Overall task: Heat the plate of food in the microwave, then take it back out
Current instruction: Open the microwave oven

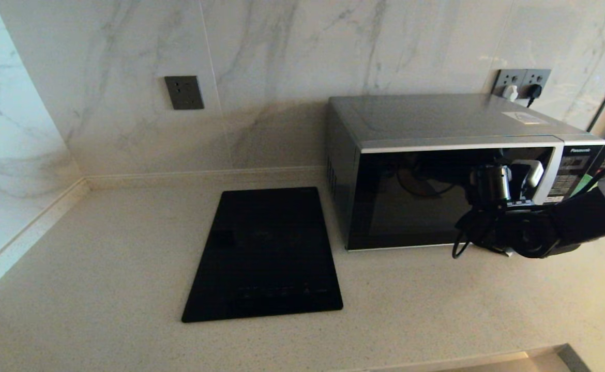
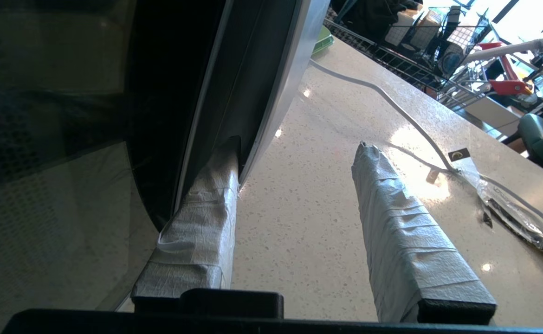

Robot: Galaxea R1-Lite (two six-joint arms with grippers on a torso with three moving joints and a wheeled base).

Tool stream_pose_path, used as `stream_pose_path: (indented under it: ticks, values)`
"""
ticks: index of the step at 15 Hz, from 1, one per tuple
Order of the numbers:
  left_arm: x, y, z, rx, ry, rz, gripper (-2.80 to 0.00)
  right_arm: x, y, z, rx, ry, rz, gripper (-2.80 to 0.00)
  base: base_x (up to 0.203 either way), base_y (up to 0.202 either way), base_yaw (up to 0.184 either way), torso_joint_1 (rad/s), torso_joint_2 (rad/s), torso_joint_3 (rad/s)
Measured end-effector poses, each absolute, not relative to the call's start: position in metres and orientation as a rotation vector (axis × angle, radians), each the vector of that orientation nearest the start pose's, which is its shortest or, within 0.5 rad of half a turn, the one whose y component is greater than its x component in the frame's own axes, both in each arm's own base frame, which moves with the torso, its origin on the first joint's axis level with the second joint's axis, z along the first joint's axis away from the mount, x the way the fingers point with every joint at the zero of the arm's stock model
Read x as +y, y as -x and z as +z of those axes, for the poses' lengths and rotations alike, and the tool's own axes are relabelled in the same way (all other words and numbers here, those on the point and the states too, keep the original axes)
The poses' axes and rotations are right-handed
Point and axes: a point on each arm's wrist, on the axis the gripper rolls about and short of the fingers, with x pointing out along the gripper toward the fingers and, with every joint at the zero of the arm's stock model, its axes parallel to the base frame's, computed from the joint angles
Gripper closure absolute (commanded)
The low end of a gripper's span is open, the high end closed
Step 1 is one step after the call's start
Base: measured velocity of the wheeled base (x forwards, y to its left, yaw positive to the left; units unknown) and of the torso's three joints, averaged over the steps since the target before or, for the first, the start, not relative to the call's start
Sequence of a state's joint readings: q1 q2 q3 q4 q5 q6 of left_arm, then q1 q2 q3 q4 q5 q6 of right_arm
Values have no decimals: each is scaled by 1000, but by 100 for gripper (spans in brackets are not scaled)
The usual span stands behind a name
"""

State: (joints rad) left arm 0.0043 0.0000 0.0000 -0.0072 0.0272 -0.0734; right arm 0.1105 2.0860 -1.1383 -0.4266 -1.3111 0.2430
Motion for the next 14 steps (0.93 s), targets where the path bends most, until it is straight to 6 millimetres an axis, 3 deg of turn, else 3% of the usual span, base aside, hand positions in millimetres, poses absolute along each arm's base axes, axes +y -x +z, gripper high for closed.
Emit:
stream_pose_path:
  ticks: [10,14]
  values:
    - [1,23,76,-8,73,31,0,18,-372,120,256,150,-1258,0,0,0,0,0,0,0]
    - [1,23,76,-9,73,31,0,32,-372,121,246,134,-1204,0,0,0,0,0,0,0]
